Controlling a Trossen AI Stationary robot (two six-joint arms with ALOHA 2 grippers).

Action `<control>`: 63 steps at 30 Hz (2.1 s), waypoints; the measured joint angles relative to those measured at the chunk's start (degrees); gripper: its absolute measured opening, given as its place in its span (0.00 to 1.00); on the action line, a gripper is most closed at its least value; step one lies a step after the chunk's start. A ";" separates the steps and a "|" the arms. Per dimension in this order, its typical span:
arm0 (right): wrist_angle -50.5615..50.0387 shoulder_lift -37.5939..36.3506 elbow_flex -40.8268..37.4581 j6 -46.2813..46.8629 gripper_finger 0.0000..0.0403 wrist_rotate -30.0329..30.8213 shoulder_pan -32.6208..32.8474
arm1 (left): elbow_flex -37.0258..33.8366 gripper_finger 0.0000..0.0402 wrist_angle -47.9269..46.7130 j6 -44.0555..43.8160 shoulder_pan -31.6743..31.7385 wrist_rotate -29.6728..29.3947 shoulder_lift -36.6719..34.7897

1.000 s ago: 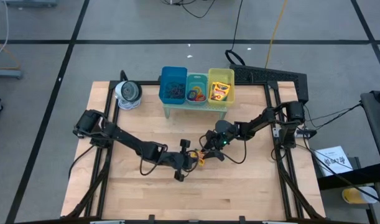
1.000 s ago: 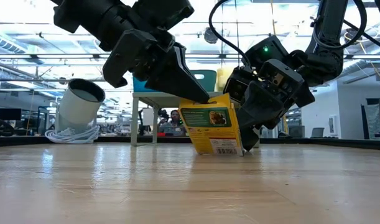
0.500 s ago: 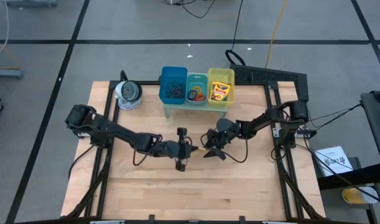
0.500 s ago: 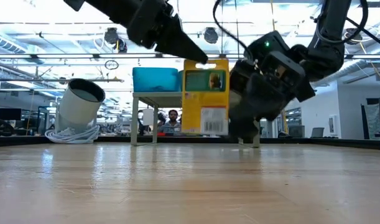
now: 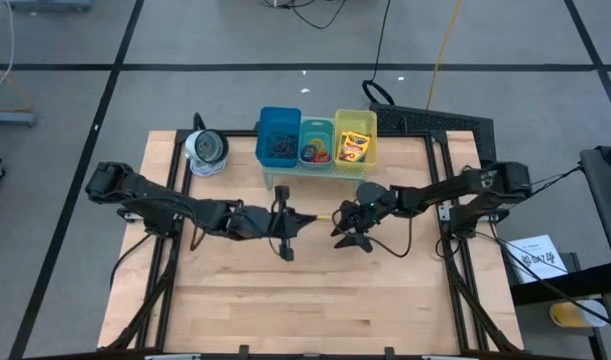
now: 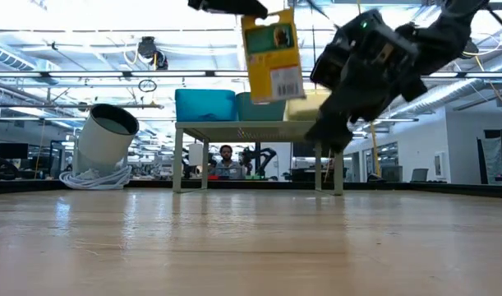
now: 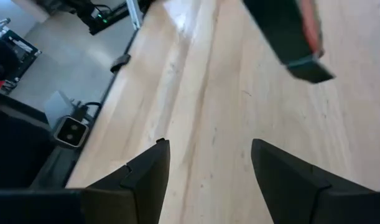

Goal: Pick & Place Office Desk Supplies
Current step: Put the yellow crayon box into the yellow bin on the shelf

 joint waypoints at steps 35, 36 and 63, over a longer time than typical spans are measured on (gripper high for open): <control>-28.18 -48.70 0.09 -5.46 0.53 0.18 -0.02 | 20.19 0.00 4.70 13.51 30.57 23.82 7.49; -28.16 -48.70 0.09 -5.92 0.53 0.18 -0.02 | 20.19 0.00 5.08 13.55 31.16 23.84 8.35; -28.40 -48.18 0.09 -6.14 0.53 0.60 -0.02 | 20.16 0.06 13.97 12.32 31.18 23.95 22.42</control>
